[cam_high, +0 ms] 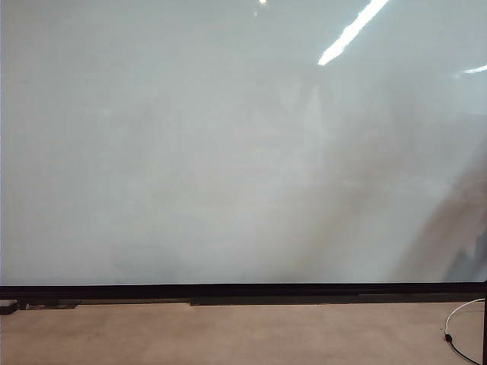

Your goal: Pick up the pen on the shelf to the right of the whiteboard and draw a rectangle.

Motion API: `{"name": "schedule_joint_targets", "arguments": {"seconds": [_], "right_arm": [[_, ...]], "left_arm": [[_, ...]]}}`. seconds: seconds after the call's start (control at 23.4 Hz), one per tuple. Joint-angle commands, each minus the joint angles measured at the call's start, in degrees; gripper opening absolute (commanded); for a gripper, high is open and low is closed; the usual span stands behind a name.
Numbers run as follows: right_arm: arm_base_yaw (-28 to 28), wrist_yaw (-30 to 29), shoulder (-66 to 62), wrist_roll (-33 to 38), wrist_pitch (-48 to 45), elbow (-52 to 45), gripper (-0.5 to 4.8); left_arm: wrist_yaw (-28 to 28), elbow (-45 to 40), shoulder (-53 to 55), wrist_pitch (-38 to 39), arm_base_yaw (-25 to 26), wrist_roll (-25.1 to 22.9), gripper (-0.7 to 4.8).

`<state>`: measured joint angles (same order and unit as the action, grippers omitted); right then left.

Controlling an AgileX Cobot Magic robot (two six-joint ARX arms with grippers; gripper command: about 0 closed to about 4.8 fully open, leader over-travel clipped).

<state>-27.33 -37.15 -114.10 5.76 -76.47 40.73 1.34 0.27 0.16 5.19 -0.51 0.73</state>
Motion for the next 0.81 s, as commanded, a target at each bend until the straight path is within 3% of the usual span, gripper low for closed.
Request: {"name": "schedule_joint_targets", "arguments": {"seconds": [0.04, 0.17, 0.81], "right_arm": [[0.24, -0.09, -0.22, 0.26, -0.96, 0.94, 3.73], [0.33, -0.13, -0.24, 0.26, -0.79, 1.18, 3.37], [0.72, -0.24, -0.59, 0.02, -0.24, 1.68, 2.90]], "left_arm": [[-0.02, 0.11, 0.02, -0.52, 0.02, -0.07, -0.04], [-0.02, 0.11, 0.02, -0.52, 0.02, -0.07, -0.04], [-0.02, 0.11, 0.02, -0.55, 0.02, -0.07, -0.04]]}}
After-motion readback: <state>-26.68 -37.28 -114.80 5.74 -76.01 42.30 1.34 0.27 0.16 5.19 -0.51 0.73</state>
